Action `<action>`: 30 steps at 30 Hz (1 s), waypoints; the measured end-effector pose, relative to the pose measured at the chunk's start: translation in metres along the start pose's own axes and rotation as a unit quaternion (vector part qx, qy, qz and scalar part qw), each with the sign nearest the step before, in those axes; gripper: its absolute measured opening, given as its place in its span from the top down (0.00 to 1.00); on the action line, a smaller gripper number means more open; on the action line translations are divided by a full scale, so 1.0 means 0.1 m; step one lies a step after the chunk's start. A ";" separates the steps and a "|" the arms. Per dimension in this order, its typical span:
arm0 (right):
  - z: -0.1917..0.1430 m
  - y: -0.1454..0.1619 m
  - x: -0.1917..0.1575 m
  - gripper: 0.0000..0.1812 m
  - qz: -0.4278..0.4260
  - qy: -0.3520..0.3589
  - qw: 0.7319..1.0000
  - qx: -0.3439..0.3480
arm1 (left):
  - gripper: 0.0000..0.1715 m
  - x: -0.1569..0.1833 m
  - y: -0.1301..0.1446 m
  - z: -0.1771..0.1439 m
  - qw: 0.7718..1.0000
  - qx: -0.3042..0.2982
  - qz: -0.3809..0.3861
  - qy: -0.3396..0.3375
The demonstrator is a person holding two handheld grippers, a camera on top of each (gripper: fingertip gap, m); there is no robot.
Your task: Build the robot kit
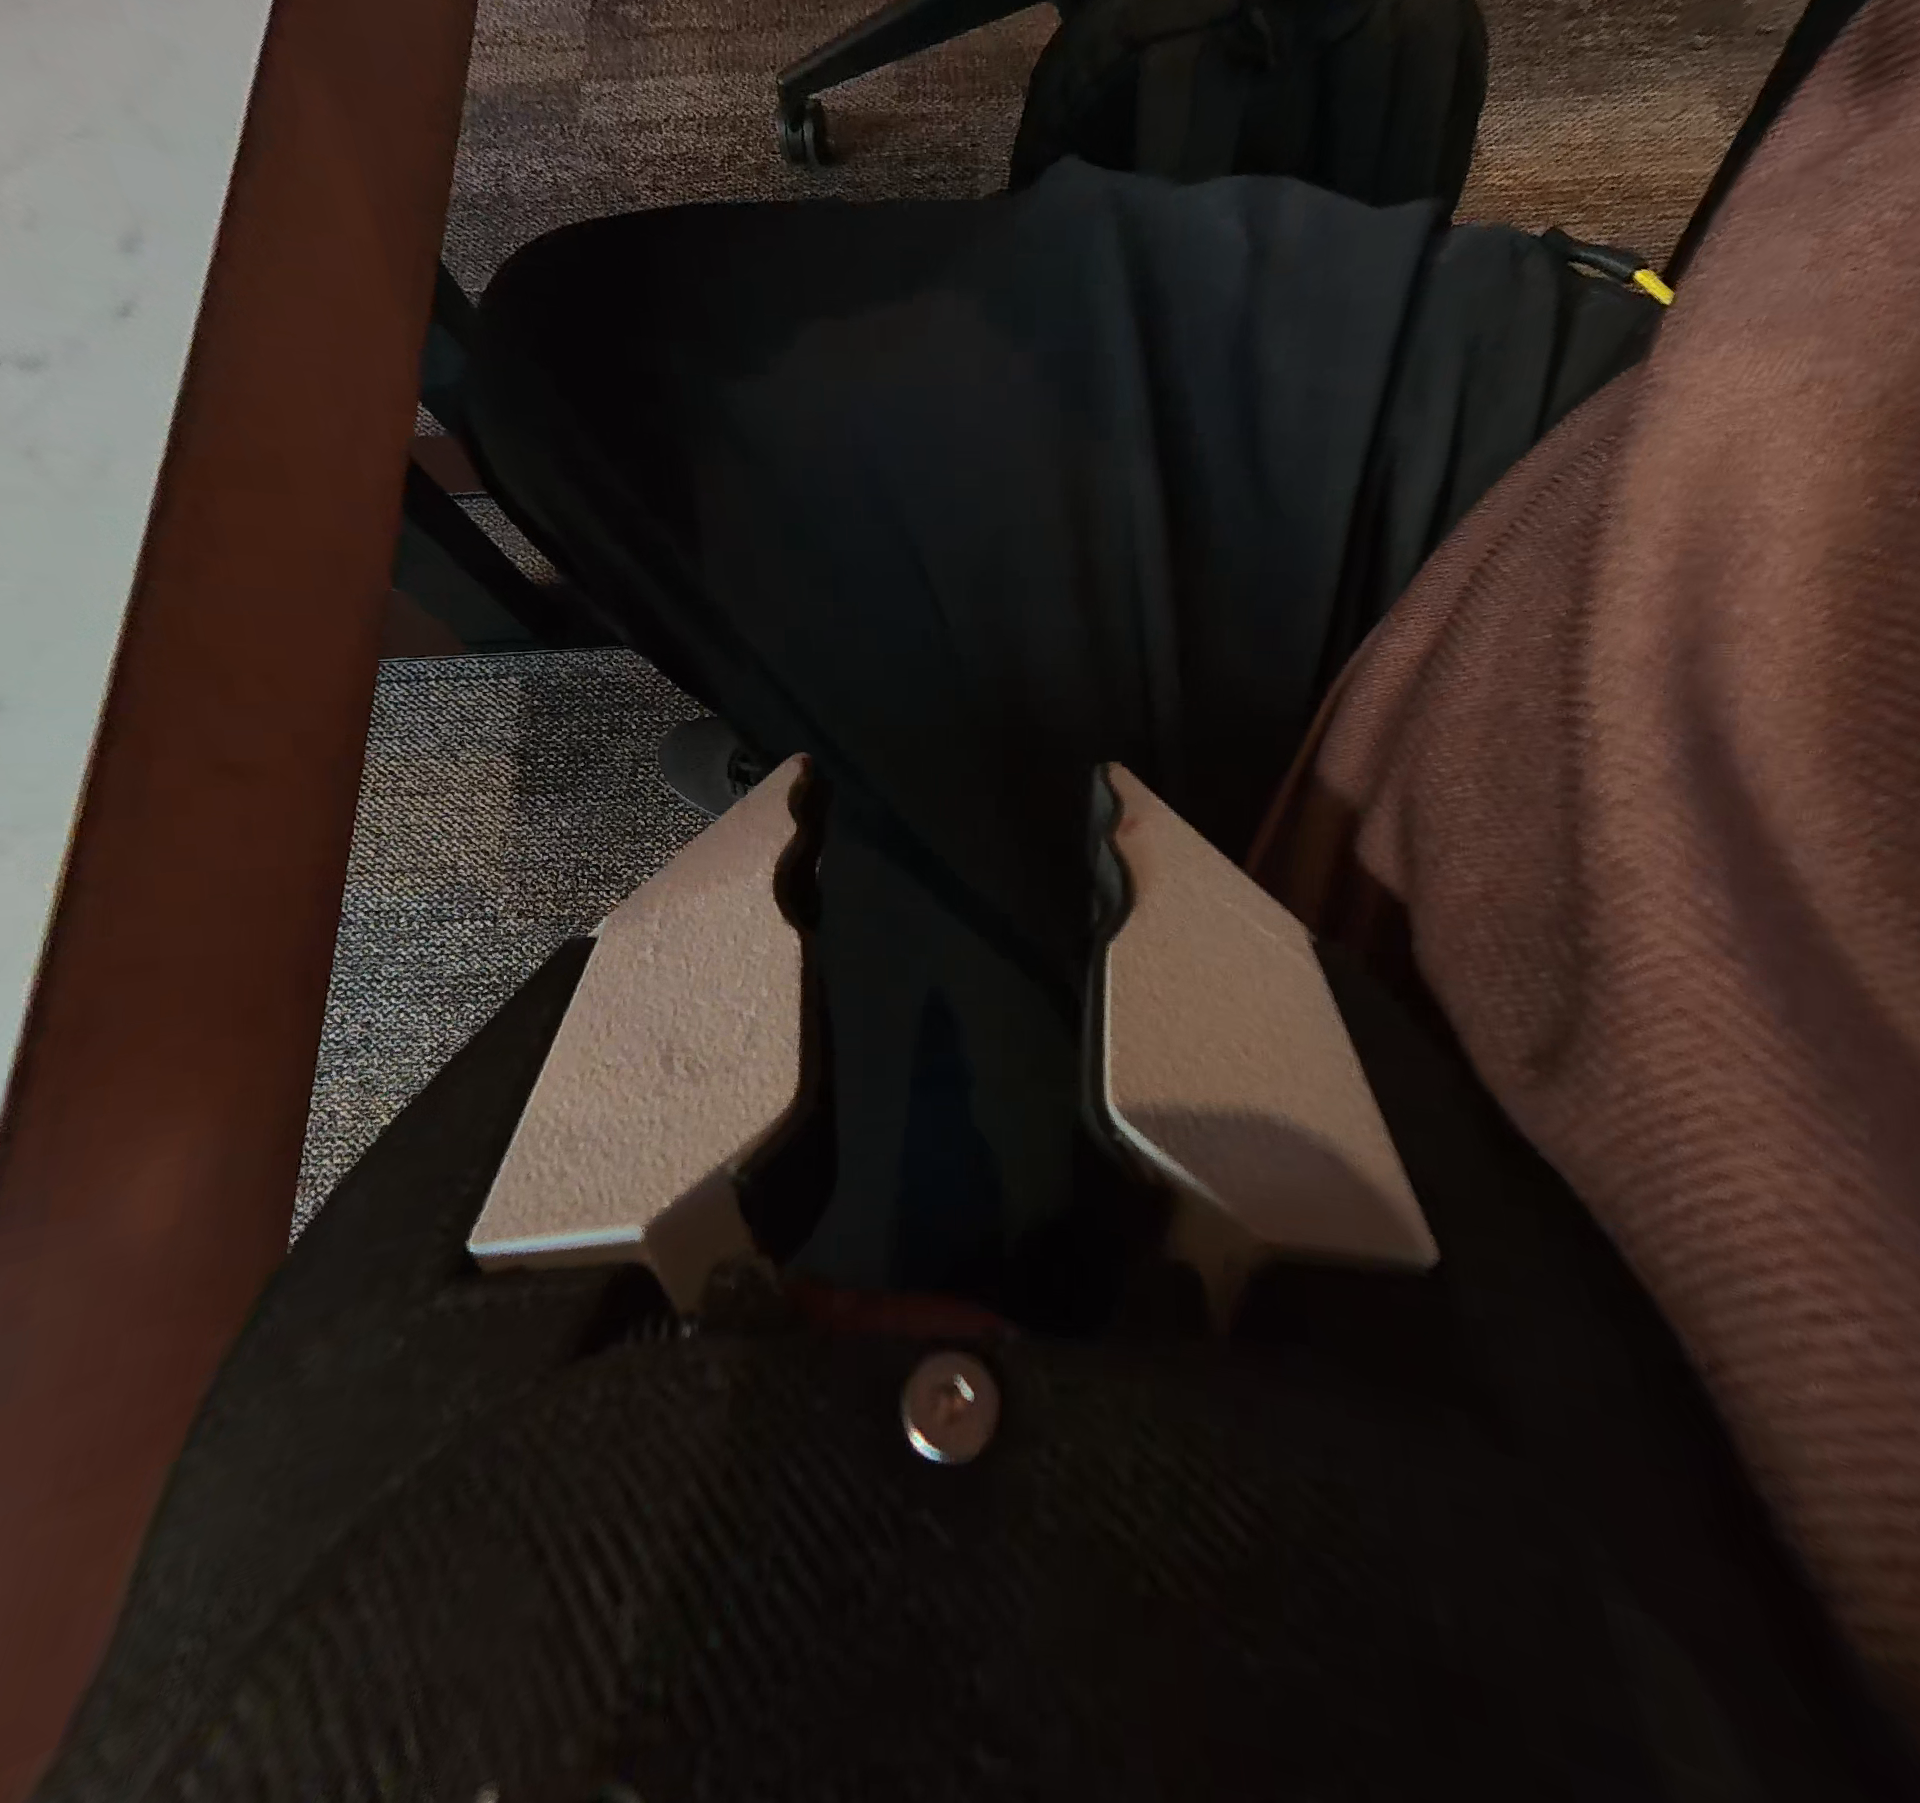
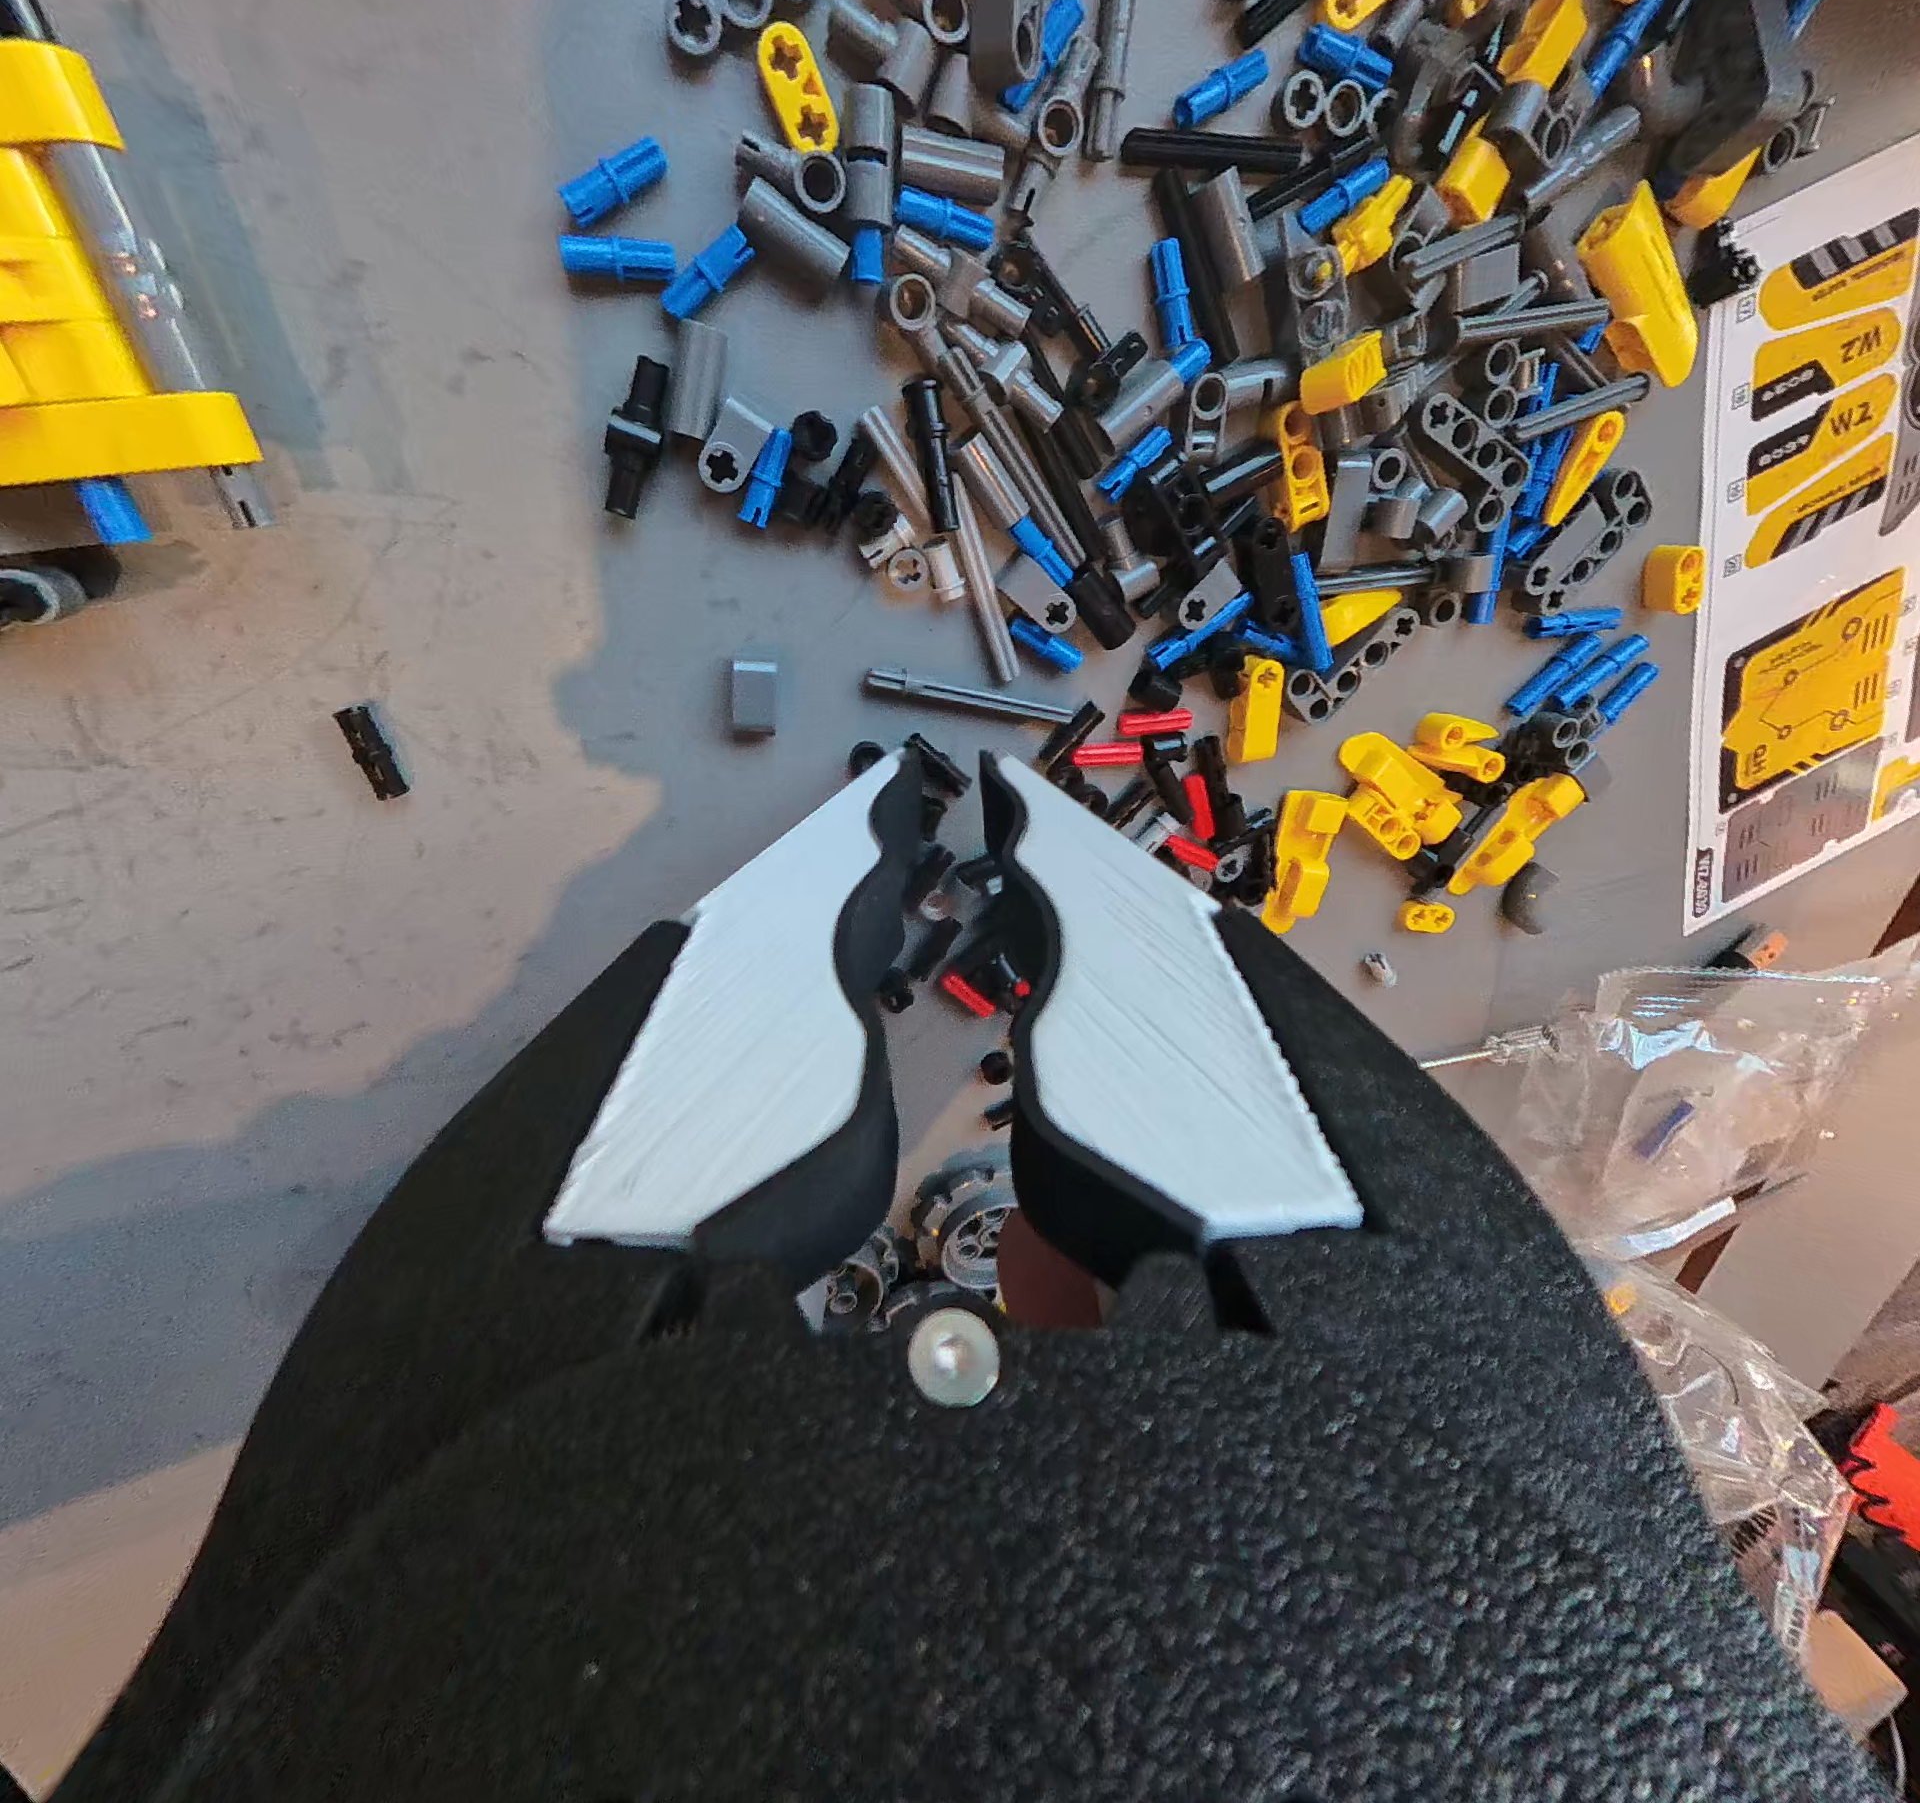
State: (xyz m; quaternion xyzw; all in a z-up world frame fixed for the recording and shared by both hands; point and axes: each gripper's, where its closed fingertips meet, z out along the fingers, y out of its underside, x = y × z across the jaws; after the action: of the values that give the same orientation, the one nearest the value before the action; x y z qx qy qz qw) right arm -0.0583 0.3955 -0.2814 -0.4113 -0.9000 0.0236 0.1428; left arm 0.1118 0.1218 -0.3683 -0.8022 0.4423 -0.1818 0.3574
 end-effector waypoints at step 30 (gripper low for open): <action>-0.17 -0.06 -0.81 0.98 0.017 -0.006 1.000 0.016 | 0.71 0.09 0.00 0.03 1.000 -0.010 0.024 0.004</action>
State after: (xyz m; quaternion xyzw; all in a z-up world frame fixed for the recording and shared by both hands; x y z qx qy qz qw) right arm -0.0072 0.3297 -0.2834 -0.4239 -0.8933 0.0429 0.1431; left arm 0.1188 0.1155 -0.3707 -0.7939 0.4648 -0.1719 0.3524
